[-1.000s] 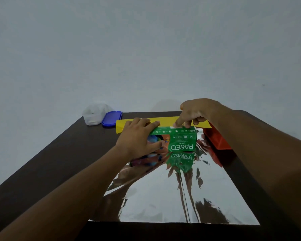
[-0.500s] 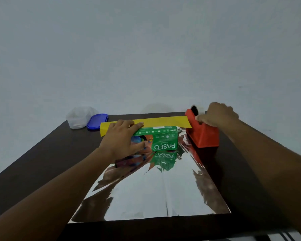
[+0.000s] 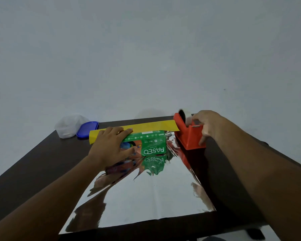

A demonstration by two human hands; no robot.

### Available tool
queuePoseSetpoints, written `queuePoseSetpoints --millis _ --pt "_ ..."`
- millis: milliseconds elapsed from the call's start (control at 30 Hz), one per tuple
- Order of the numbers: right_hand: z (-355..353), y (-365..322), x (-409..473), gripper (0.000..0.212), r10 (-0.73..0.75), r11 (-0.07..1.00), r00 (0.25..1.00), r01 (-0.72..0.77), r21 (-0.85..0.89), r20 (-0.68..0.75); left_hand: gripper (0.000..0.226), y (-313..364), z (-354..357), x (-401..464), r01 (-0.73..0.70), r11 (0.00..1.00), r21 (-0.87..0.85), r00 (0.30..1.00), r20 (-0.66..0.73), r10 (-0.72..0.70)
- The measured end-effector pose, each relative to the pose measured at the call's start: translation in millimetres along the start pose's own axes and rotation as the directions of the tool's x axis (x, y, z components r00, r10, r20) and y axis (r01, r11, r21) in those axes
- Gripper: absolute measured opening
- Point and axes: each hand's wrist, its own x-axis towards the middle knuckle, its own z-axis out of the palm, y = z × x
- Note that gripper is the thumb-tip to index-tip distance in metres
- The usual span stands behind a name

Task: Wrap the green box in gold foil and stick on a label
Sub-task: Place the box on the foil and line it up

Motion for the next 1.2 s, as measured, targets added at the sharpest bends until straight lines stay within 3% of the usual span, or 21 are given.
queuePoseSetpoints --millis 133,267,400,700,800,967,1033,1133,1200 --pt "2.8 12.7 -2.2 0.044 -0.021 0.983 0.999 0.028 0.181 -0.043 0.092 0.8 -2.3 0.2 -0.007 1.000 0.011 1.000 0.022 0.007" --pt "2.6 34.0 -5.8 0.022 -0.082 0.959 0.995 0.095 0.267 -0.058 0.092 0.7 -3.4 0.1 -0.009 1.000 0.015 1.000 0.028 0.008" --pt "4.8 54.2 -2.3 0.038 -0.130 0.966 0.984 0.154 0.208 -0.123 0.088 0.3 -3.3 1.4 -0.010 1.000 0.015 0.999 0.033 0.009" --pt "11.2 83.6 14.6 0.041 -0.210 0.957 0.955 0.244 0.157 -0.208 0.087 -1.9 -1.5 2.0 -0.010 1.000 0.006 0.999 0.036 0.010" --pt "12.9 84.6 21.2 0.032 -0.227 0.955 0.948 0.261 0.137 -0.225 0.087 -1.1 -3.6 1.8 -0.010 1.000 0.008 0.999 0.039 0.010" --pt "17.1 98.7 32.0 0.031 -0.241 0.970 0.917 0.237 -0.052 -0.318 0.089 -1.2 -7.3 3.3 -0.004 1.000 0.004 0.995 0.095 0.004" --pt "19.6 101.7 26.1 0.031 -0.332 0.942 0.864 0.286 -0.173 -0.380 0.096 -2.6 -11.3 6.5 -0.010 1.000 -0.008 0.990 0.142 0.011" --pt "28.7 95.7 2.3 0.022 -0.609 0.791 0.649 0.456 -0.408 -0.456 0.110 -6.0 -20.5 9.1 -0.043 0.999 -0.008 0.971 0.234 0.044" --pt "40.4 83.5 -11.6 0.017 -0.760 0.650 0.524 0.623 -0.434 -0.385 0.110 -9.7 -27.1 8.8 -0.051 0.999 -0.016 0.975 0.214 0.053"
